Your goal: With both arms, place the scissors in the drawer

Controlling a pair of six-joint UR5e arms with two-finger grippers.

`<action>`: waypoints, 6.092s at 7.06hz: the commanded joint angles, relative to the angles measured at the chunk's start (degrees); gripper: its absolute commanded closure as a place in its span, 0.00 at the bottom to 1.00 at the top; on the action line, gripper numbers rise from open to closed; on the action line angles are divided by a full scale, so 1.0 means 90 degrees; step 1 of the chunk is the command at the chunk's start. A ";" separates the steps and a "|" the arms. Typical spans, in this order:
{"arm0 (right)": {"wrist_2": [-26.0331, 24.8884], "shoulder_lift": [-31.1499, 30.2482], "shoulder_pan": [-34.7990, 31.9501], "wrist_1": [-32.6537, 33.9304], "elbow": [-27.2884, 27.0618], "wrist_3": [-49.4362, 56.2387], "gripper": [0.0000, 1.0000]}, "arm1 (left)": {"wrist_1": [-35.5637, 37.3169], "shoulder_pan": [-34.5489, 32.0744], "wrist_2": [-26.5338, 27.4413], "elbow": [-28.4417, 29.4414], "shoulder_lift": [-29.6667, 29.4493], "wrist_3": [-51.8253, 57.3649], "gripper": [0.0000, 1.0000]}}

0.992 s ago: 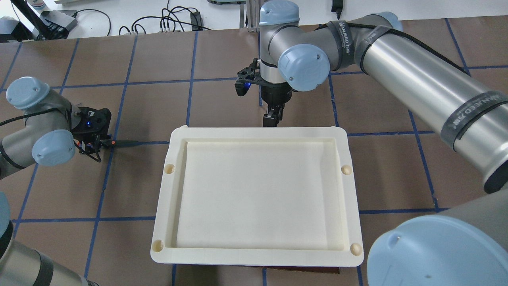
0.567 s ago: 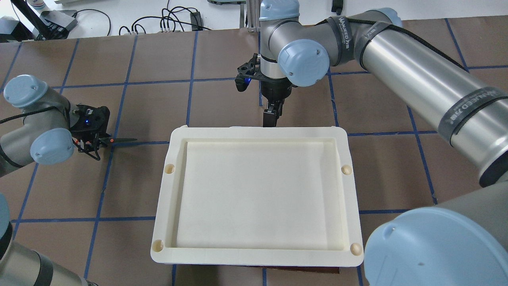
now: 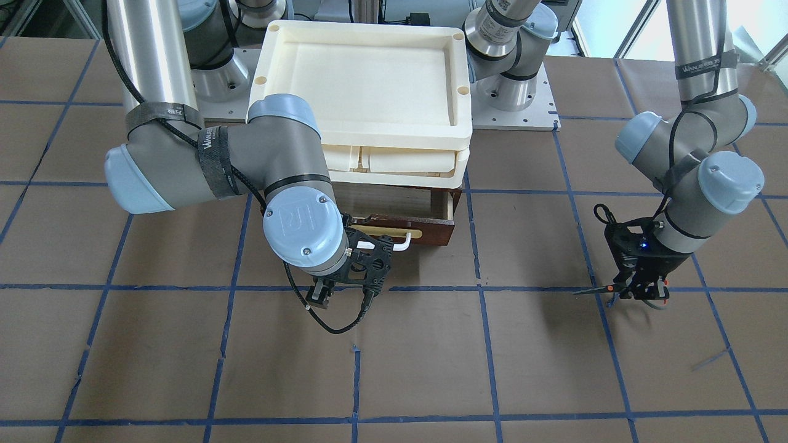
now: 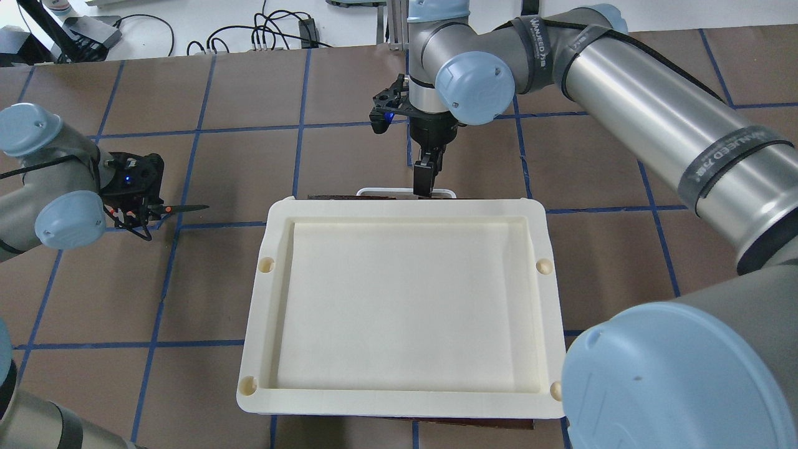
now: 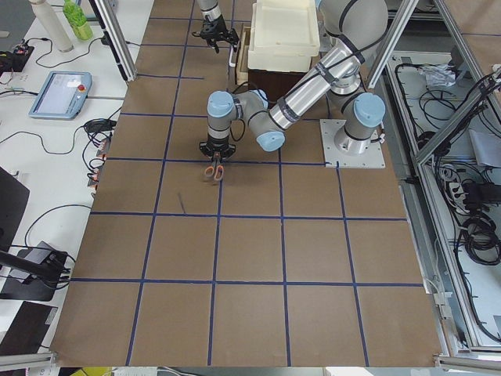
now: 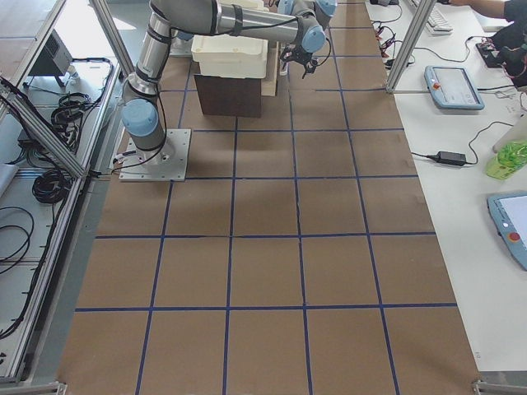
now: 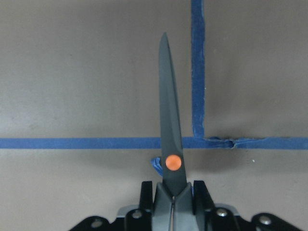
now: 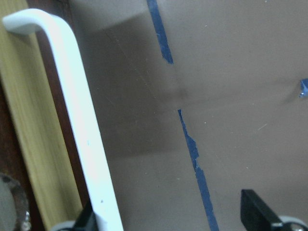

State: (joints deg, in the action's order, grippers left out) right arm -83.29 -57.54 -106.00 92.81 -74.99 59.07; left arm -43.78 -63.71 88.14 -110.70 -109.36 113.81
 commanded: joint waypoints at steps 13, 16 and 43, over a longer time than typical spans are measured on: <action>0.0104 0.0816 0.0293 0.0000 0.1300 0.0057 0.00 | -0.1200 -0.0509 -0.0018 0.0522 0.0657 -0.0673 0.89; 0.0124 0.0866 0.0323 0.0000 0.1408 0.0048 0.00 | -0.1200 -0.0509 -0.0018 0.0522 0.0667 -0.0673 0.89; -0.0794 -0.3109 0.2550 -0.0976 -0.0536 -0.4806 0.00 | -0.3065 -0.4718 -0.1210 0.2272 0.0101 -0.5283 0.83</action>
State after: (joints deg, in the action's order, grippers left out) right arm -90.41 -85.57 -82.38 84.04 -80.41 16.80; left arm -71.38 -105.98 77.12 -89.42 -107.93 65.83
